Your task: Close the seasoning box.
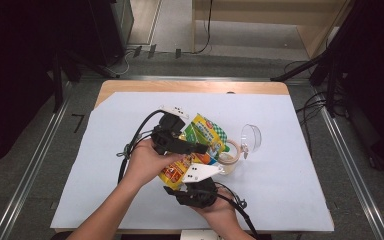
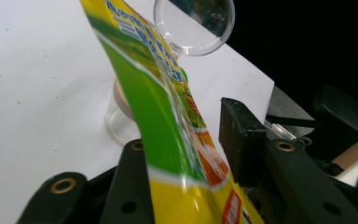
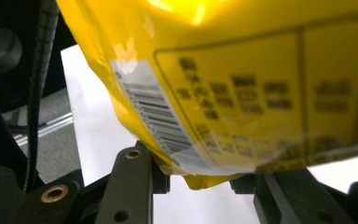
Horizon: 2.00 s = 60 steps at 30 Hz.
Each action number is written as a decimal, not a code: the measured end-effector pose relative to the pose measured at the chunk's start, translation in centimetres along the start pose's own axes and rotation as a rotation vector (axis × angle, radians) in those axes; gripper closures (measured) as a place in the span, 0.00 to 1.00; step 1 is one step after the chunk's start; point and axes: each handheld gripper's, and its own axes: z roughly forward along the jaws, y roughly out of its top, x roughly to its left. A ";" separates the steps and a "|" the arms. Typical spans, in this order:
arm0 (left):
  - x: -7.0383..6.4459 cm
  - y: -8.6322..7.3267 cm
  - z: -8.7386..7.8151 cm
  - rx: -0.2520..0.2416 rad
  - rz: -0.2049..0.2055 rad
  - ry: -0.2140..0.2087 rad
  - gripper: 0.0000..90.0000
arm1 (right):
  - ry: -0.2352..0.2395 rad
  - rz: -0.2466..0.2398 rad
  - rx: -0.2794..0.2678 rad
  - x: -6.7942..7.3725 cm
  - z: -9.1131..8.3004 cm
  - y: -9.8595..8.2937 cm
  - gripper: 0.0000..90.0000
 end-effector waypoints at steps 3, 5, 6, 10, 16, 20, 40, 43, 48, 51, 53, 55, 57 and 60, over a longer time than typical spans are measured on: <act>0.2 0.2 0.4 -0.004 -0.013 -0.007 0.70 | 0.009 0.034 -0.014 -0.7 -0.2 0.0 0.75; 0.3 0.2 0.6 -0.005 -0.029 -0.014 0.67 | 0.023 0.063 -0.021 -1.0 -0.3 0.0 0.75; 0.3 0.3 0.7 -0.002 -0.031 -0.013 0.66 | 0.027 0.068 -0.021 -1.1 -0.4 0.0 0.74; 0.4 0.4 0.8 0.011 -0.038 -0.016 0.67 | 0.023 0.047 -0.025 -0.9 -0.4 0.1 0.73; 0.7 1.1 1.2 0.029 -0.052 0.007 0.73 | 0.028 0.056 -0.023 -1.2 -0.3 0.4 0.73; 0.8 1.9 1.8 0.064 -0.062 0.007 0.77 | 0.034 0.047 -0.023 -1.7 -0.2 0.7 0.70; 0.7 3.8 1.6 0.060 -0.066 0.030 0.82 | -0.030 -0.023 -0.025 -2.3 -0.4 1.9 0.70; 0.6 3.8 1.4 0.059 -0.064 0.029 0.78 | -0.026 -0.014 -0.030 -2.1 -0.4 2.0 0.70; 0.7 3.8 1.3 0.055 -0.063 0.034 0.75 | -0.019 0.004 -0.032 -2.2 -0.4 2.1 0.70; 0.9 3.8 1.2 0.044 -0.073 0.054 0.76 | 0.002 0.030 -0.044 -2.3 -0.4 2.3 0.70; 1.1 3.8 1.2 0.047 -0.079 0.045 0.74 | 0.006 0.037 -0.045 -2.4 -0.4 2.4 0.70; 1.0 3.8 1.2 0.051 -0.071 0.046 0.72 | 0.006 0.037 -0.044 -2.4 -0.5 2.4 0.70; 1.0 3.8 1.2 0.053 -0.067 0.034 0.72 | 0.002 0.036 -0.043 -2.4 -0.5 2.4 0.70; 0.9 3.8 1.1 0.045 -0.059 0.031 0.72 | -0.001 0.035 -0.042 -2.4 -0.6 2.5 0.70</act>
